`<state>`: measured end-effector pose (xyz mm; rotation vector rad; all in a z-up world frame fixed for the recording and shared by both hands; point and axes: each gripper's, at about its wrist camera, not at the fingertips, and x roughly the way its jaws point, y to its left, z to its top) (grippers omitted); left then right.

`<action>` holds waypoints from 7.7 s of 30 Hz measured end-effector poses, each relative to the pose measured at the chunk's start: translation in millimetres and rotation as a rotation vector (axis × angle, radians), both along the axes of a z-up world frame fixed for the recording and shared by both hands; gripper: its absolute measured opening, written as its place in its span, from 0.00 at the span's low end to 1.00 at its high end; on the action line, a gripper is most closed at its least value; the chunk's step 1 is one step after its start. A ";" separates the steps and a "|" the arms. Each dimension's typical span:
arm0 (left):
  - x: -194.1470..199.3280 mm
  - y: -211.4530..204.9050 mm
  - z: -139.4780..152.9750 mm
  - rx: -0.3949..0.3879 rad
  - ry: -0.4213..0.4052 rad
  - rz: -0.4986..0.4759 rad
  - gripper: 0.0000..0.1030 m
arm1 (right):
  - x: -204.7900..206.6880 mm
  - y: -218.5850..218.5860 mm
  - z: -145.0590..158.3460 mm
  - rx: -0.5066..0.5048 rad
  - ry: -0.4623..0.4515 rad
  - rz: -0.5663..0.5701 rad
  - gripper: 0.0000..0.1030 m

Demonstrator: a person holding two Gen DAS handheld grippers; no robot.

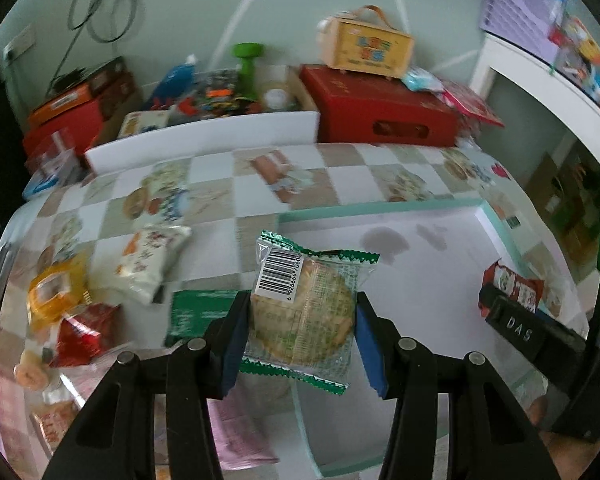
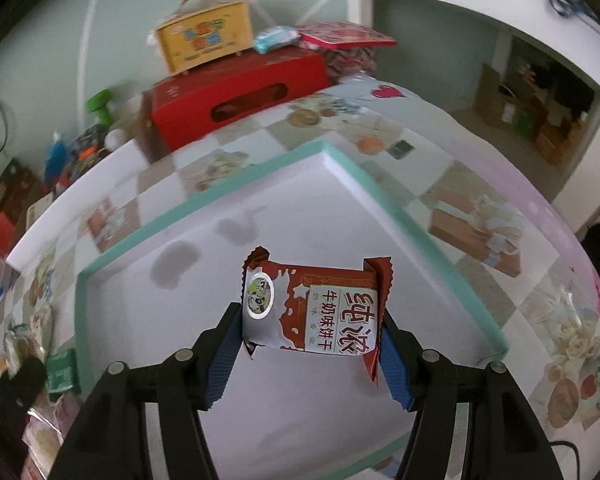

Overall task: Organize snacks
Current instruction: 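Carry both packs over the teal tray and open both tools to drop them, then grasp the yellow bread pack with the left tool while the right tool grasps the pink wafer pack, then carry both packs into the teal tray and release them, then move both tools back over the table toward the green-white biscuit pack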

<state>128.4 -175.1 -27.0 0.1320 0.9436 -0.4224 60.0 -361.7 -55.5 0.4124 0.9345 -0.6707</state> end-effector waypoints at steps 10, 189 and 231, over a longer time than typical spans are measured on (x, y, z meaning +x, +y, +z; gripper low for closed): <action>-12.0 -34.0 -11.4 0.024 -0.011 -0.106 0.59 | -9.3 -19.3 -0.3 0.021 -0.003 -0.051 0.66; 8.0 -48.7 -9.1 0.014 -0.179 -0.106 0.62 | 26.8 2.8 1.5 0.024 -0.148 0.258 0.48; 27.4 66.2 -8.3 0.033 -0.030 0.243 1.00 | 16.0 39.6 19.9 -0.039 -0.128 0.344 1.00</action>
